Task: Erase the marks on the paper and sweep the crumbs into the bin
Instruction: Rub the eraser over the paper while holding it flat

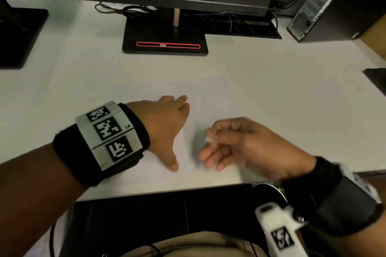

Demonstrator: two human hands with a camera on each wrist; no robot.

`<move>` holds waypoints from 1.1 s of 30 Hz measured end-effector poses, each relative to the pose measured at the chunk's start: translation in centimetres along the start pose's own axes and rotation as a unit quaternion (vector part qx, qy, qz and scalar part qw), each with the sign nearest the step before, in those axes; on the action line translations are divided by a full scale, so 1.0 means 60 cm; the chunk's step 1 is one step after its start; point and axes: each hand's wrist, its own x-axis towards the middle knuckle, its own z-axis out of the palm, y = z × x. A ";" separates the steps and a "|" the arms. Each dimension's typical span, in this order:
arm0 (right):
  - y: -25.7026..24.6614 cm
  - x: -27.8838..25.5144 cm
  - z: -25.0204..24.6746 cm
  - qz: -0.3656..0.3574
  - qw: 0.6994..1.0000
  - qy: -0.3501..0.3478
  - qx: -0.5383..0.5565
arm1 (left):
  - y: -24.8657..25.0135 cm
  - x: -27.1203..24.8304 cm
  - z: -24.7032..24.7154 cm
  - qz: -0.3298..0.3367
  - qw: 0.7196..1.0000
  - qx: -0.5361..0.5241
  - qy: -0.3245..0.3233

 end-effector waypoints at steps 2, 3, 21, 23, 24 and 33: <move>0.021 0.002 0.016 0.053 0.994 -0.039 0.085 | -0.001 0.000 0.003 0.004 1.000 0.004 0.005; 0.023 0.009 0.008 0.066 0.989 -0.021 0.131 | -0.001 0.000 0.005 0.005 1.000 0.003 0.007; 0.012 0.053 -0.056 -0.086 0.868 0.240 0.426 | -0.014 -0.003 0.028 -0.047 0.996 -0.080 0.006; 0.006 0.046 -0.054 -0.136 0.842 0.269 0.447 | -0.012 -0.003 0.028 -0.044 0.996 -0.078 0.011; 0.007 0.043 -0.038 -0.125 0.855 0.236 0.444 | -0.010 -0.003 0.029 -0.044 0.996 -0.079 0.014; 0.007 0.091 -0.044 -0.053 0.881 0.193 0.428 | -0.006 -0.009 0.037 -0.066 0.995 -0.078 0.011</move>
